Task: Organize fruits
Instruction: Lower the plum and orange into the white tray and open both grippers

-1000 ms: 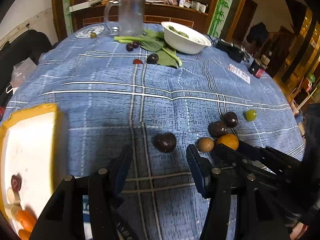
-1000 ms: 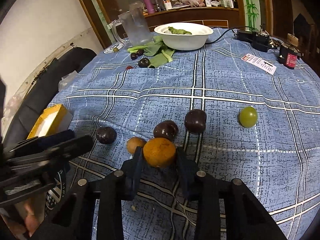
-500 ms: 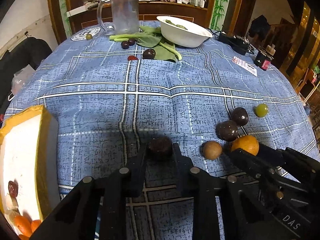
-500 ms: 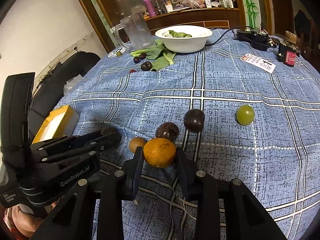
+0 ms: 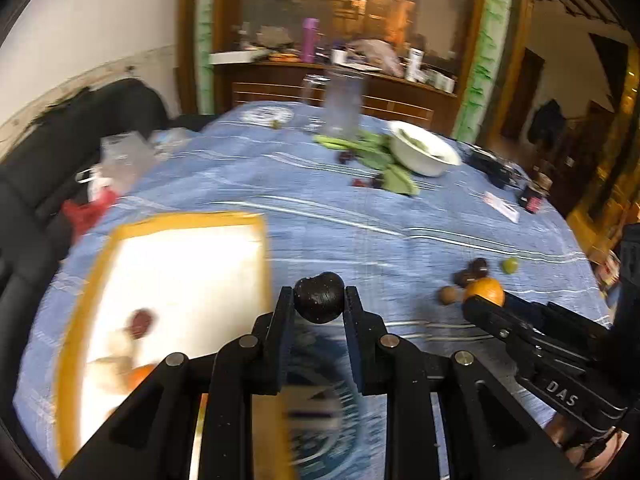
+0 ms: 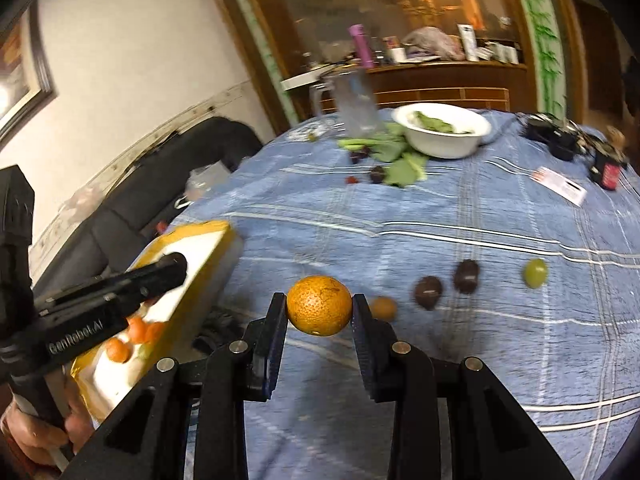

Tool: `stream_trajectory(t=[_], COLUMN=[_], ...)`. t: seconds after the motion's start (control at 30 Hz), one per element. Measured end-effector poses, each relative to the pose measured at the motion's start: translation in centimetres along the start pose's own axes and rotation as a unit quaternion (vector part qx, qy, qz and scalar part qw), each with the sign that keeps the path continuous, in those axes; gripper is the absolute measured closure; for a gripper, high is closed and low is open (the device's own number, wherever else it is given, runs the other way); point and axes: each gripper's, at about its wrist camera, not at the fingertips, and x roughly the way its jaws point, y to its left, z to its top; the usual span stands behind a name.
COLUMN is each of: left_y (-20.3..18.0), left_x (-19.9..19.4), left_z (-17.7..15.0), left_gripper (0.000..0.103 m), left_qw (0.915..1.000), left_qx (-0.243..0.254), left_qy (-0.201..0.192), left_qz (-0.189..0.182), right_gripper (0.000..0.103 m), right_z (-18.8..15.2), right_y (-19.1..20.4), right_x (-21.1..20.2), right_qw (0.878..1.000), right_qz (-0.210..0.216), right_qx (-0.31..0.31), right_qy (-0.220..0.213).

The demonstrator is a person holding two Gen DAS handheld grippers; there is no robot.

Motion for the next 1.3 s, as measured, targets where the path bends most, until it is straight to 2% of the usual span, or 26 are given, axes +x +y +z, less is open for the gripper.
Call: stream_trajectory(t=[0.17, 0.3, 0.47, 0.7, 1.07, 1.13, 1.2, 1.3], left_y=[3.9, 6.6, 9.7, 12.0, 12.6, 13.0, 13.4, 13.9], left_x=[-1.5, -1.8, -1.4, -0.9, -0.7, -0.8, -1.0, -1.4], left_z=[-1.4, -2.9, -4.4, -5.7, -5.8, -5.8, -5.8, -5.7], left_gripper=[0.080, 0.080, 0.080, 0.080, 0.079, 0.077, 0.064, 0.053], left_qw=[0.9984, 0.9964, 0.9940, 0.9913, 0.9919, 0.9915, 0.9909, 0.9899], left_qx=[-0.019, -0.032, -0.068, -0.094, -0.098, -0.106, -0.115, -0.124], left_qy=[-0.013, -0.011, 0.013, 0.032, 0.025, 0.025, 0.022, 0.017], left_qz=[0.052, 0.078, 0.085, 0.086, 0.076, 0.070, 0.066, 0.068], right_gripper=[0.068, 0.068, 0.068, 0.067, 0.067, 0.067, 0.066, 0.066], right_z=[-0.2, -0.4, -0.5, -1.0, -0.3, -0.3, -0.2, -0.2], right_y=[4.7, 8.3, 12.2, 16.2, 16.7, 16.7, 16.7, 16.8], right_x=[0.8, 1.6, 3.7, 7.4, 11.4, 11.9, 12.4, 12.7], right_qw=[0.999, 0.998, 0.994, 0.989, 0.986, 0.985, 0.985, 0.985], right_qz=[0.030, 0.045, 0.059, 0.054, 0.036, 0.037, 0.038, 0.039], right_qx=[-0.022, -0.044, -0.070, -0.111, -0.110, -0.107, -0.104, -0.101], right_qy=[0.017, 0.030, 0.054, 0.086, 0.122, 0.128, 0.132, 0.131])
